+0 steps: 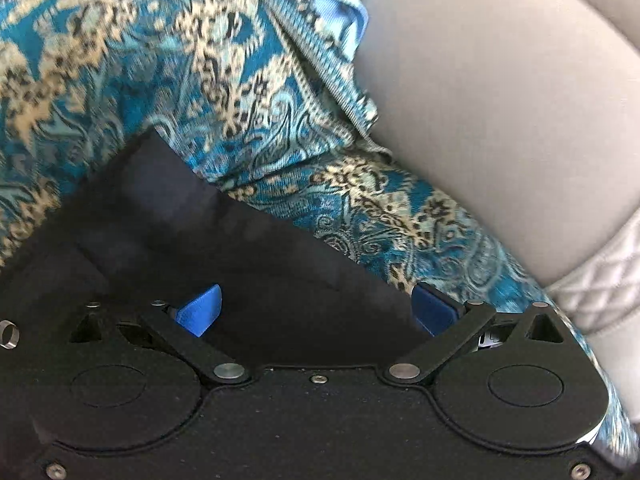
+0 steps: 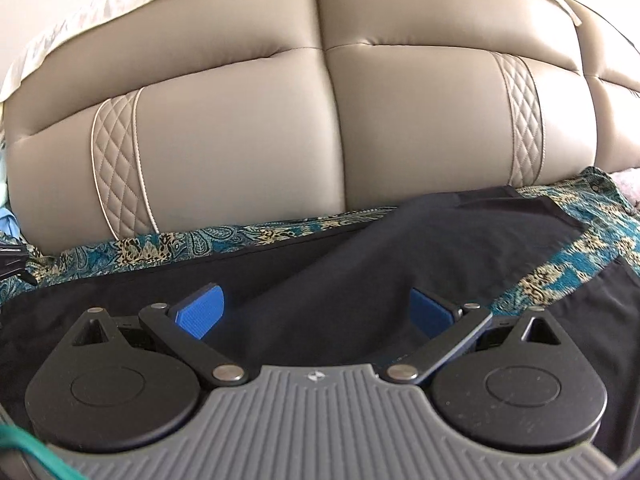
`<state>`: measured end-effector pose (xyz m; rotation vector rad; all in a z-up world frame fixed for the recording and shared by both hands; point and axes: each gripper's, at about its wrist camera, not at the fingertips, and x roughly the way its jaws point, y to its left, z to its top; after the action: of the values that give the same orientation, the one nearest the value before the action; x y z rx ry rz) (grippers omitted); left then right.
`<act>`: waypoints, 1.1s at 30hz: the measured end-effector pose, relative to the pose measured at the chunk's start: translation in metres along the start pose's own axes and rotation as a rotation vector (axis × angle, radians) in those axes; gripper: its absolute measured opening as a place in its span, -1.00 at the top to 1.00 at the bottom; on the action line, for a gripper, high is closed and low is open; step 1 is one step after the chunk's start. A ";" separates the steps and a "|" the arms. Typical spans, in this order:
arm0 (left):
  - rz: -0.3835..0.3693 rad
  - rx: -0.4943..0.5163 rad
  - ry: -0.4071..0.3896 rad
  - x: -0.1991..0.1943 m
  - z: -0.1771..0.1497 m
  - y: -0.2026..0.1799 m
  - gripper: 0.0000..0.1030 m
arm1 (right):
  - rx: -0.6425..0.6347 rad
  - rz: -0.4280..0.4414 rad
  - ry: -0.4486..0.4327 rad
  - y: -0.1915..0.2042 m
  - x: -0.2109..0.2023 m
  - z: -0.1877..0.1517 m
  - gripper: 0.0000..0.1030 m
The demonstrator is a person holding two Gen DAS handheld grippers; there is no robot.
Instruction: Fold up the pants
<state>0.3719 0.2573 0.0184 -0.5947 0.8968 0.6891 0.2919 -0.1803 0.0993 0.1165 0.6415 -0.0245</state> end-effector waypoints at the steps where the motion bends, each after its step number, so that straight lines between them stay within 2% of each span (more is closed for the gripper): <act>1: 0.023 -0.006 -0.007 0.005 0.000 -0.003 -0.97 | -0.004 0.002 0.002 0.003 0.003 0.003 -1.00; 3: 0.080 0.004 -0.044 0.009 -0.002 -0.010 -0.97 | -0.007 0.017 0.005 0.008 0.011 0.012 -1.00; 8: 0.161 0.042 -0.054 0.017 -0.008 -0.017 -0.91 | 0.000 0.061 0.077 0.026 0.047 0.041 -1.00; 9: 0.162 0.046 -0.066 0.017 -0.010 -0.017 -0.79 | 0.009 0.065 0.102 0.030 0.057 0.048 -1.00; 11: 0.140 0.057 -0.094 0.012 -0.012 -0.015 -0.35 | 0.027 0.062 0.146 0.038 0.076 0.056 -1.00; 13: 0.093 0.055 -0.105 0.008 -0.012 -0.011 0.40 | 0.045 0.061 0.188 0.046 0.092 0.063 -1.00; 15: 0.084 0.048 -0.109 0.001 -0.010 -0.005 0.75 | 0.063 0.067 0.211 0.048 0.103 0.063 -1.00; 16: 0.071 0.039 -0.106 -0.001 -0.009 -0.001 0.83 | 0.070 0.072 0.222 0.050 0.107 0.063 -1.00; 20: -0.015 0.003 -0.096 -0.006 -0.003 0.016 0.91 | 0.066 0.086 0.261 0.064 0.118 0.056 -1.00; 25: -0.089 0.016 -0.097 -0.023 -0.009 0.032 0.93 | 0.061 0.116 0.331 0.085 0.127 0.051 -1.00; 31: -0.136 0.045 -0.118 -0.045 -0.021 0.048 0.93 | 0.139 0.161 0.413 0.109 0.137 0.045 -1.00; 33: -0.147 0.049 -0.118 -0.049 -0.025 0.053 0.93 | 0.186 0.186 0.412 0.119 0.137 0.039 -0.90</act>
<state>0.2984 0.2596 0.0382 -0.5650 0.7505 0.5621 0.4323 -0.0646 0.0603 0.3665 1.0368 0.1225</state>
